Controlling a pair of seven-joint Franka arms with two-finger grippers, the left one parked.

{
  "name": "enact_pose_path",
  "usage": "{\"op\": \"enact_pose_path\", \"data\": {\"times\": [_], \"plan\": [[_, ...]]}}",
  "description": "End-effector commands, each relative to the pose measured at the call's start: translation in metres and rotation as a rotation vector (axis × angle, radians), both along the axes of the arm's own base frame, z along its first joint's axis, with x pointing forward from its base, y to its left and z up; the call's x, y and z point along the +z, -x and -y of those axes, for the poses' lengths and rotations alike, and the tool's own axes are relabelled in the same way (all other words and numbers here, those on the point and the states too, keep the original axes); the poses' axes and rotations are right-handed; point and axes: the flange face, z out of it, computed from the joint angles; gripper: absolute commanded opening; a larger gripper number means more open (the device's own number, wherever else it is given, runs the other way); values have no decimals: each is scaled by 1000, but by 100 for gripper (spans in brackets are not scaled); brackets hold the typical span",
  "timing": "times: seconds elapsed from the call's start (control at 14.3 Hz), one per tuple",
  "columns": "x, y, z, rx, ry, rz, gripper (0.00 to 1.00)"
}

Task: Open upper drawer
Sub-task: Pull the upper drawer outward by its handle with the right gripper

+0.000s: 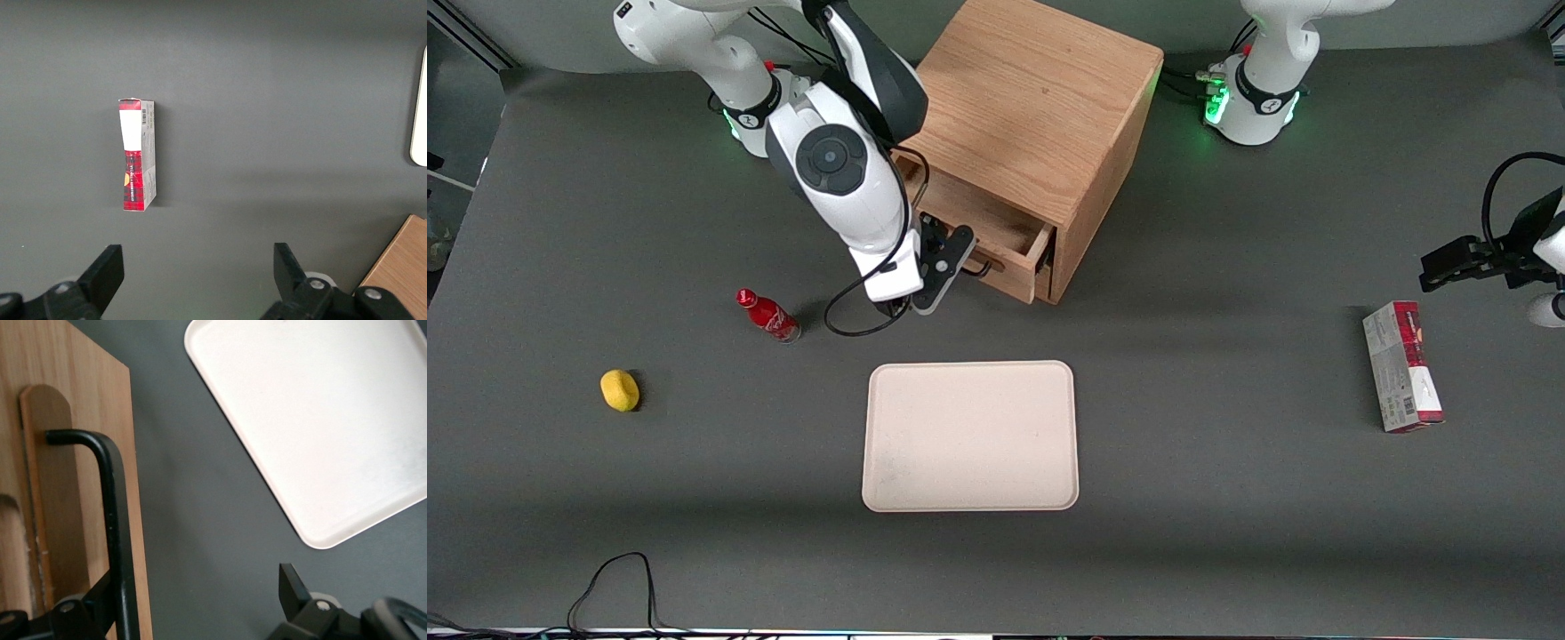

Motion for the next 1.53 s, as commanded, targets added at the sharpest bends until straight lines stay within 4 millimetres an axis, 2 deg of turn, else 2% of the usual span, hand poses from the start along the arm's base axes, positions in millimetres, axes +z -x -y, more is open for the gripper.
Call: {"op": "enact_pose_path", "data": {"times": [0.0, 0.42, 1.47], "plan": [[-3, -25, -1, 28, -5, -4, 100], [-3, -67, 31, 25, 12, -32, 100], [-4, -120, 80, -62, 8, -8, 100]]}}
